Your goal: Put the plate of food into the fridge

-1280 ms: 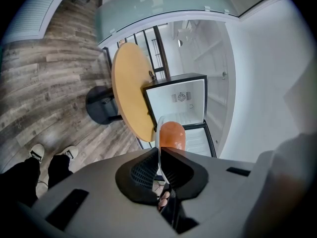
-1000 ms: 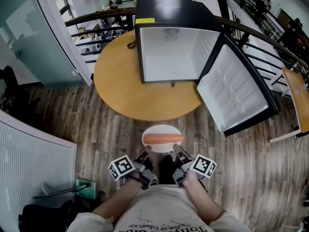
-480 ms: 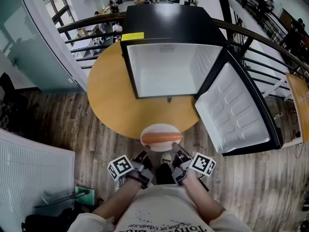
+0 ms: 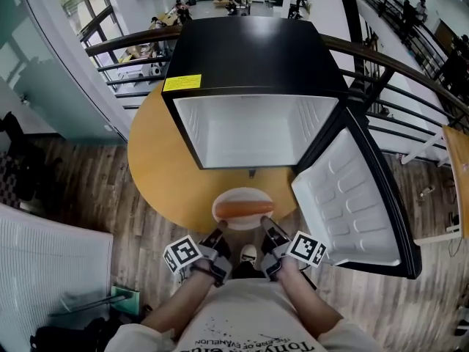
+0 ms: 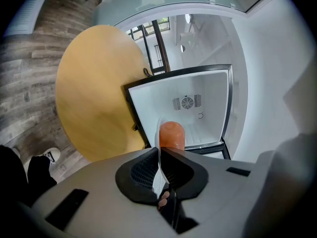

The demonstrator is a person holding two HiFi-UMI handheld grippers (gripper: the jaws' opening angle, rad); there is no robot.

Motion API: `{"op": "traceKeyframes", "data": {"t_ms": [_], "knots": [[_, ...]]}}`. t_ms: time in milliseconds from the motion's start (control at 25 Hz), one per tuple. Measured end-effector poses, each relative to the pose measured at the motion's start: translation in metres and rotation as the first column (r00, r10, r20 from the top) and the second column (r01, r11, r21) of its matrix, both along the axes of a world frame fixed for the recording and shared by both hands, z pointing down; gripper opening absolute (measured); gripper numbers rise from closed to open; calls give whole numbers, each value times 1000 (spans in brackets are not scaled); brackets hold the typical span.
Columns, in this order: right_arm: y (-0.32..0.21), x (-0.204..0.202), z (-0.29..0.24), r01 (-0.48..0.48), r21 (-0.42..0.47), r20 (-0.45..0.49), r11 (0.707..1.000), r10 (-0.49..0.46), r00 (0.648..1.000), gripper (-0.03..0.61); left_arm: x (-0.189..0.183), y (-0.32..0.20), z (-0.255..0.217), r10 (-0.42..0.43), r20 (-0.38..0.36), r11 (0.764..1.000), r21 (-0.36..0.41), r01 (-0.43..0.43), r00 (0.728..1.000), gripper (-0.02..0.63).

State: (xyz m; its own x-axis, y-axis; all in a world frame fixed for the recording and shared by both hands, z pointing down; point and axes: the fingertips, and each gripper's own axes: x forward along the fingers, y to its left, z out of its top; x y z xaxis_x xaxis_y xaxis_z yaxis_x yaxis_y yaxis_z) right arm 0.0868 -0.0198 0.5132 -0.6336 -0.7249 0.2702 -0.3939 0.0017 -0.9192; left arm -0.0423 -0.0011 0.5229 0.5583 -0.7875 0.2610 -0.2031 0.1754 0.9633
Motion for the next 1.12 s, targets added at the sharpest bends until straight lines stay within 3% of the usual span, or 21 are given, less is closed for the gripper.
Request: {"op": "traceKeyframes", "data": {"t_ms": [400, 1120], "knots": [[-36, 0, -3, 6, 2, 10, 1000, -6, 1000, 43, 0, -35, -3, -14, 4, 1000, -4, 14, 1000, 32], [-62, -19, -2, -101, -14, -14, 995, 101, 995, 42, -20, -74, -2, 86, -10, 996, -17, -86, 996, 32]]}}
